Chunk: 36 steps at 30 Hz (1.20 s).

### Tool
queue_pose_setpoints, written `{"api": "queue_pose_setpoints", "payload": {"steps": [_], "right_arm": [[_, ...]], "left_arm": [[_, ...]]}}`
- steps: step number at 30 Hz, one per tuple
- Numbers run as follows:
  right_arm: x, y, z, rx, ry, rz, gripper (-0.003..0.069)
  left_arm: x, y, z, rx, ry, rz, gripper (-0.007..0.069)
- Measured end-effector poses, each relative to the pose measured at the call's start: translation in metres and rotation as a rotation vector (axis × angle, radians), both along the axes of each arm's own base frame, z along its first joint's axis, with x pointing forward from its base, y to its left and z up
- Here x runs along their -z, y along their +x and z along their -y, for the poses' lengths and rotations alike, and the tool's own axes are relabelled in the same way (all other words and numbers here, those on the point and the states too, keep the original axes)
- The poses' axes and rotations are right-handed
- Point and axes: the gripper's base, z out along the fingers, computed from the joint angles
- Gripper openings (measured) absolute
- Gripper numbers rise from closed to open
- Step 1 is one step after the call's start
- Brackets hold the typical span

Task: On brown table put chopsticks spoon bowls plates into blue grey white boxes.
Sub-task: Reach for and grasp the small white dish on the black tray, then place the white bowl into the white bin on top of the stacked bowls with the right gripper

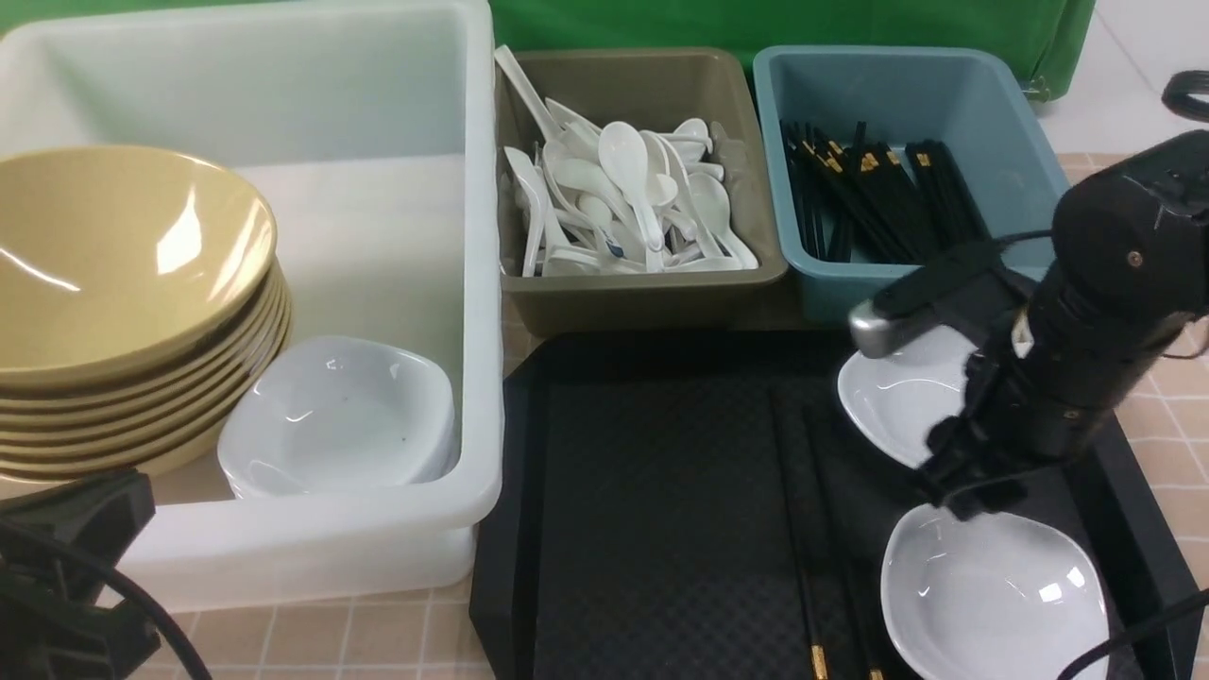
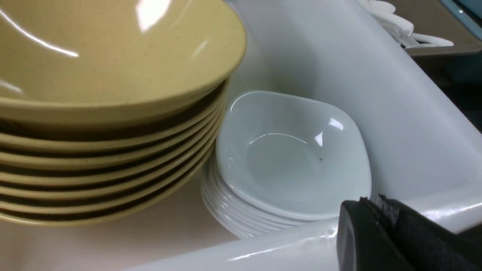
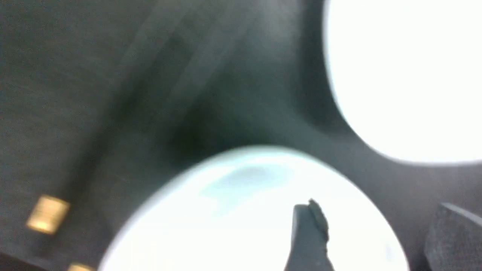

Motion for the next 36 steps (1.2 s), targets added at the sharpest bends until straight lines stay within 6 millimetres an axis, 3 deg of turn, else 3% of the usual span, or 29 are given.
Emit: {"api": "queue_pose_setpoints", "payload": {"steps": [6, 11, 15, 17, 21, 25, 26, 27, 28, 32, 35, 36], "right_arm": [[0.031, -0.02, 0.027, 0.099, -0.045, -0.086, 0.0477], [0.051, -0.03, 0.033, 0.143, -0.008, -0.075, 0.0479], [0.052, -0.031, 0.03, 0.161, 0.037, -0.066, 0.0407], [0.05, -0.031, 0.028, 0.161, 0.066, -0.054, 0.0307], [0.039, -0.036, 0.028, 0.14, 0.078, -0.047, 0.0263], [0.01, -0.045, 0.03, 0.137, 0.095, -0.023, 0.0165], [-0.017, -0.047, 0.03, 0.13, 0.127, 0.045, 0.0109], [-0.019, -0.048, 0.03, 0.128, 0.128, 0.049, 0.0102], [-0.039, -0.048, 0.031, 0.112, 0.148, 0.11, 0.008], [-0.12, -0.047, 0.016, 0.039, 0.364, 0.335, 0.008], [-0.149, -0.044, -0.002, -0.048, 0.479, 0.423, 0.008], [-0.162, -0.042, -0.016, -0.112, 0.551, 0.459, 0.008]], "left_arm": [[-0.001, 0.001, 0.0, -0.006, -0.007, 0.013, 0.0001], [-0.004, -0.001, -0.001, -0.015, -0.008, 0.048, 0.0001], [-0.01, -0.008, -0.002, -0.025, 0.006, 0.119, 0.0001], [-0.015, -0.022, -0.005, -0.034, 0.055, 0.21, 0.0002], [-0.012, -0.041, -0.008, -0.064, 0.102, 0.339, 0.0004], [-0.007, -0.054, -0.011, -0.098, 0.112, 0.461, 0.0004], [-0.007, -0.057, -0.012, -0.115, 0.108, 0.519, 0.0004], [-0.006, -0.056, -0.012, -0.116, 0.108, 0.522, 0.0004], [-0.004, -0.056, -0.012, -0.123, 0.108, 0.537, 0.0004], [0.006, -0.05, -0.014, -0.145, 0.104, 0.562, 0.0004], [0.007, -0.049, -0.015, -0.152, 0.104, 0.572, 0.0004], [0.007, -0.049, -0.015, -0.154, 0.104, 0.579, 0.0004]]}}
